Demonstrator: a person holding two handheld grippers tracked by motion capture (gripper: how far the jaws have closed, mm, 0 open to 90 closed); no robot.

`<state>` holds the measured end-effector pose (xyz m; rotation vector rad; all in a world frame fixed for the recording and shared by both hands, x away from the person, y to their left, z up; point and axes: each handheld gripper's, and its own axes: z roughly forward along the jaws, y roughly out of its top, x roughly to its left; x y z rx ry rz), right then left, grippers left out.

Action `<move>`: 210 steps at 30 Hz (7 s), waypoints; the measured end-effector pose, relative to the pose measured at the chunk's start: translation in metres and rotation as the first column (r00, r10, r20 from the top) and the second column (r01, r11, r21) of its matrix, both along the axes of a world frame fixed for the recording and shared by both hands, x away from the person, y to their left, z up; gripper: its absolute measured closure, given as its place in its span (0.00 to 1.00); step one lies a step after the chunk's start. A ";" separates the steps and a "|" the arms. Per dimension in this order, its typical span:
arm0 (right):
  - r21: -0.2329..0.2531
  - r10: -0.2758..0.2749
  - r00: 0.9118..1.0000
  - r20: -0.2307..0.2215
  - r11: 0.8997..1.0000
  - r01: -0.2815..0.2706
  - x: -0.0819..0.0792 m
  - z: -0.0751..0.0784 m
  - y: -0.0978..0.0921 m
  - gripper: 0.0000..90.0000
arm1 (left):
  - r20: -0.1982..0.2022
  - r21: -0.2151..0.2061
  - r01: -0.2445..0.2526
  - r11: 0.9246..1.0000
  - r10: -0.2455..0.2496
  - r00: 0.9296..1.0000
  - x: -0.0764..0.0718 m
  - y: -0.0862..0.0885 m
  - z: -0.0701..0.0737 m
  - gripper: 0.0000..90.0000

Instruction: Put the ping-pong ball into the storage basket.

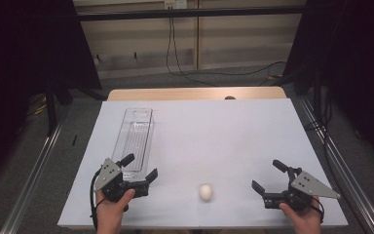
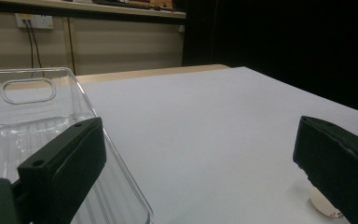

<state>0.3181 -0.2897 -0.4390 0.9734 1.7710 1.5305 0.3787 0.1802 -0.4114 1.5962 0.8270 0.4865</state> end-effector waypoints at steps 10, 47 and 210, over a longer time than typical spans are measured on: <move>-0.003 0.009 1.000 -0.001 1.000 -0.009 0.000 0.000 0.000 0.01 | -0.003 0.003 0.021 1.000 -0.021 1.000 0.000 -0.009 0.001 0.03; -0.002 0.008 1.000 -0.003 1.000 -0.008 0.000 0.000 0.000 0.02 | -0.028 0.037 0.077 0.996 -0.076 0.997 0.005 -0.032 -0.002 0.03; -0.001 0.017 1.000 0.000 1.000 -0.017 0.000 0.000 0.001 0.02 | -0.230 0.216 0.390 0.895 -0.341 0.911 -0.001 -0.118 -0.017 0.03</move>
